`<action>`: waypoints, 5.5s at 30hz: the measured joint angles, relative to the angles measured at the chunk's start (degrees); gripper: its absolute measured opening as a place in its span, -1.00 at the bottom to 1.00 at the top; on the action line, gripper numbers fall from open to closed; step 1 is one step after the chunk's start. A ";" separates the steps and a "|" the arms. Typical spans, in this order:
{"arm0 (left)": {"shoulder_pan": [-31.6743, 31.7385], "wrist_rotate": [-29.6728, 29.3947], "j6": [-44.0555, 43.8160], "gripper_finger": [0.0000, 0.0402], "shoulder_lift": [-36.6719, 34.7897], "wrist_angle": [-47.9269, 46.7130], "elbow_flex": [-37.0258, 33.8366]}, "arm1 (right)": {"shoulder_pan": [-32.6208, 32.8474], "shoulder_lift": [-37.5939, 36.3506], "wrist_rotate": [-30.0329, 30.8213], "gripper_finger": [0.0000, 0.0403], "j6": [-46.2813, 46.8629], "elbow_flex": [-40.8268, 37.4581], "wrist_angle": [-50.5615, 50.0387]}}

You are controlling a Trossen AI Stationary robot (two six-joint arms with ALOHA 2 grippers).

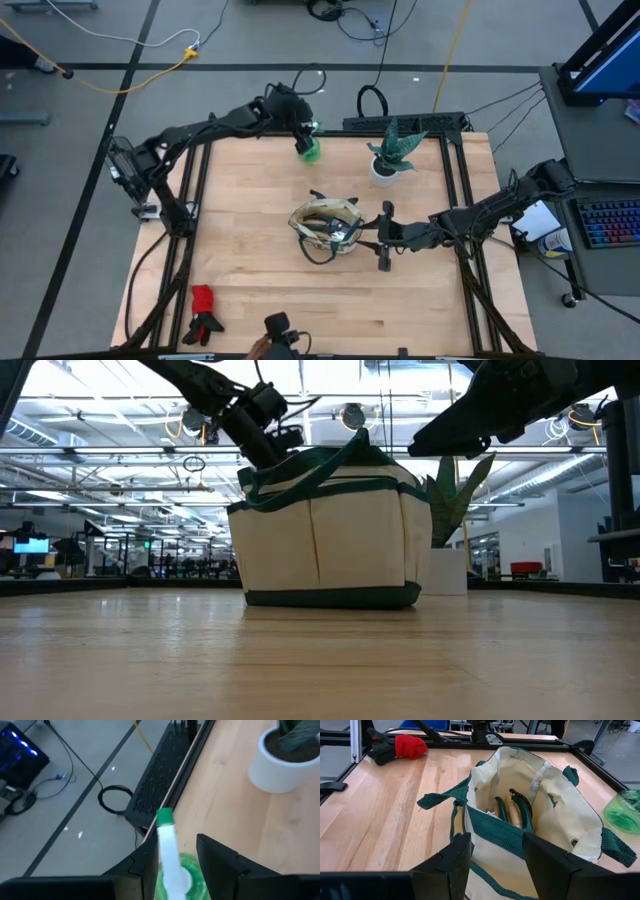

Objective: Pick & Place Garden tools in Gardening bag
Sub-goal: Put the green spray bottle into the gardening bag

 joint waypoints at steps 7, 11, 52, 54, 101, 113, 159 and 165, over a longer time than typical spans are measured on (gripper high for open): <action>1.51 -0.02 0.13 -0.32 1.94 0.11 0.00 | -0.02 0.02 0.00 -0.15 0.00 0.00 0.00; 1.86 -0.06 0.19 -0.32 2.32 0.27 0.00 | 0.00 0.02 0.00 -0.15 0.00 0.00 0.00; 0.35 -1.55 0.53 -0.58 7.13 1.73 -0.02 | -0.02 0.02 0.00 -0.15 0.02 0.05 -0.02; -0.14 -1.53 0.52 -0.58 5.88 1.65 -0.02 | -0.02 0.02 0.00 -0.15 0.00 0.05 -0.02; -25.05 5.05 2.06 -0.74 -14.38 -4.74 -0.02 | -16.26 -0.09 -12.09 -0.15 -28.99 0.02 26.51; -29.45 4.71 3.88 -0.74 -14.38 -5.64 -0.02 | -22.22 -0.11 -17.46 -0.15 -17.08 0.02 30.86; -30.34 2.73 2.21 -0.60 -9.99 3.13 -0.02 | -24.06 0.13 -25.22 -0.86 -13.94 0.02 32.13; -30.34 2.73 -0.74 -0.58 -9.99 3.10 -0.02 | -24.06 0.13 -25.17 -0.86 -12.17 0.02 31.23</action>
